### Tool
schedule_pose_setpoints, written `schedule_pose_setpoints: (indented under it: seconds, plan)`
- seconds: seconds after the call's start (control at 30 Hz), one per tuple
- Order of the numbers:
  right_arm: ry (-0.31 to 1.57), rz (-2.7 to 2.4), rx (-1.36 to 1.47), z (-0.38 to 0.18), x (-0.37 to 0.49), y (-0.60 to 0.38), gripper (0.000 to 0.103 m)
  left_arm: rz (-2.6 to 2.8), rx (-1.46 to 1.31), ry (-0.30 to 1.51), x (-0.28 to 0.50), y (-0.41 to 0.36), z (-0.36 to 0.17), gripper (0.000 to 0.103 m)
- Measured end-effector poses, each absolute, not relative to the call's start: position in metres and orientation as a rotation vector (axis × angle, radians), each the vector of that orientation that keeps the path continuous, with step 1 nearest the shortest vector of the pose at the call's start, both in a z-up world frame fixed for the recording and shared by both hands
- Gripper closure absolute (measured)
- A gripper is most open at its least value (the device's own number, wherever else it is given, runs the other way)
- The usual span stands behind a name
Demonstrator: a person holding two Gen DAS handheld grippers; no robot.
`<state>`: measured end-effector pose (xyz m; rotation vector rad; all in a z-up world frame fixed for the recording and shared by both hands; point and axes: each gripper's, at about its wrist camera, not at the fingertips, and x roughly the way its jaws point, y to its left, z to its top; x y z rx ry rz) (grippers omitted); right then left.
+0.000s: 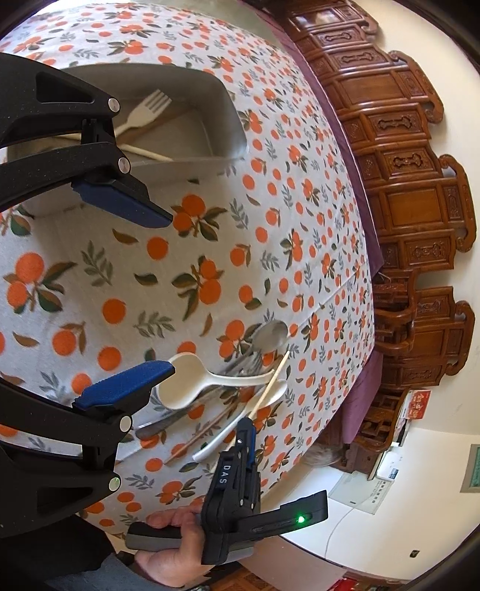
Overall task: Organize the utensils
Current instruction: 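Grasp a wooden chopstick with the right tool while the left tool grasps a white plastic spoon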
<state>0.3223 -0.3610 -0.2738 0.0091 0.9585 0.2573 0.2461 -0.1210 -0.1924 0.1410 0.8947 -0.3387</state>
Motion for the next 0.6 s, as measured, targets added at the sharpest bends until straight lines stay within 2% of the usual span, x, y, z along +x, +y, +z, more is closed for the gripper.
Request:
schedule_pose_setpoints:
  seconds: [0.07,0.47,0.57,0.6]
  plan:
    - [0.960,0.274,0.014,-0.273,0.322,-0.361,0.097,-0.346,0.140,0.904,0.251,-0.128,-0.194,0.032]
    - [0.869,0.276,0.094,-0.252,0.318,-0.377,0.097,-0.366,0.177,0.948,0.280,-0.166,-0.201,0.032]
    - [0.863,0.258,0.106,-0.253,0.319,-0.382,0.097,-0.377,0.188,0.962,0.290,-0.179,-0.206,0.036]
    - [0.861,0.254,0.110,-0.253,0.319,-0.383,0.097,-0.383,0.186,0.971,0.292,-0.182,-0.208,0.042]
